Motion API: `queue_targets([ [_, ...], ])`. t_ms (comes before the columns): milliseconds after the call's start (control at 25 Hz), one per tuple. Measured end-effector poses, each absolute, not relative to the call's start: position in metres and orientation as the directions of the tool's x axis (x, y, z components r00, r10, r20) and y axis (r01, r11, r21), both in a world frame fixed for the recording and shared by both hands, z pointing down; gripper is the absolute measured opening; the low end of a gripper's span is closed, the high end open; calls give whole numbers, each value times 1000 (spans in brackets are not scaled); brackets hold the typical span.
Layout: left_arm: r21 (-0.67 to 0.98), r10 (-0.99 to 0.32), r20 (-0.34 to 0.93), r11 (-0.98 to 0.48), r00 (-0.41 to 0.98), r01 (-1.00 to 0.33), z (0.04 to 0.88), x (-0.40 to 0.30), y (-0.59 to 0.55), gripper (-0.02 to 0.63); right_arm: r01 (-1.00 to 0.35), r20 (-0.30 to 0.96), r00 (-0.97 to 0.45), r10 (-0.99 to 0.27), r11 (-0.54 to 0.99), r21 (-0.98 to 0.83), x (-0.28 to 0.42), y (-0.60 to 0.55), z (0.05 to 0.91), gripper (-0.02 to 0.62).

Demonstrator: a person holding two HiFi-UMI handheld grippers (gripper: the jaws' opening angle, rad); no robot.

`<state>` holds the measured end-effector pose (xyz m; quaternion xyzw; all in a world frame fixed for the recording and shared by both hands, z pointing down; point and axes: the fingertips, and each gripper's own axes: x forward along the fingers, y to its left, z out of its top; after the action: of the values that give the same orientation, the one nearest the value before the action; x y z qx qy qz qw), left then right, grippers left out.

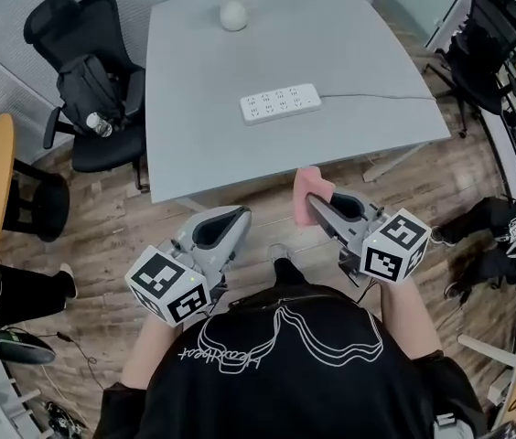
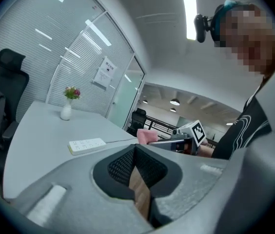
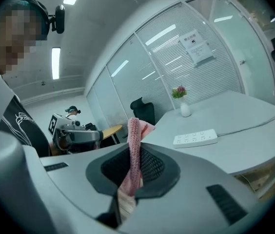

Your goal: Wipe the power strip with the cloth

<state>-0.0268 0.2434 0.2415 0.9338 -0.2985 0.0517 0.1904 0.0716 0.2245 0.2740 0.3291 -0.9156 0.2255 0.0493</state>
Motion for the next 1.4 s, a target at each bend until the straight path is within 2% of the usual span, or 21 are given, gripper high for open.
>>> queue_targets([
  [160,308,-571,202,-735,796,-605,239,-15,197,12,-583,247,-812,-528,715,-387,79,183,281,34],
  [360,309,-601,202,-710,773,-633,235,6,141,12,-547,200,-835,-513,728,-413,99,132,275,34],
  [560,270,-605,209,-719,768,-640,237,15,120,12,-558,226,-828,-513,716,-419,109,106,278,32],
  [720,237,-626,218,-711,749,-663,242,9,121,12,-554,210,-829,-518,715,-426,109,106,276,32],
  [1000,292,-657,272,-640,703,-711,257,-11,73,12,-559,231,-827,-512,709,-429,101,59,270,32],
  [1400,336,-628,302,-634,717,-697,281,-31,9,12,-567,258,-820,-511,667,-483,66,-1,287,32],
])
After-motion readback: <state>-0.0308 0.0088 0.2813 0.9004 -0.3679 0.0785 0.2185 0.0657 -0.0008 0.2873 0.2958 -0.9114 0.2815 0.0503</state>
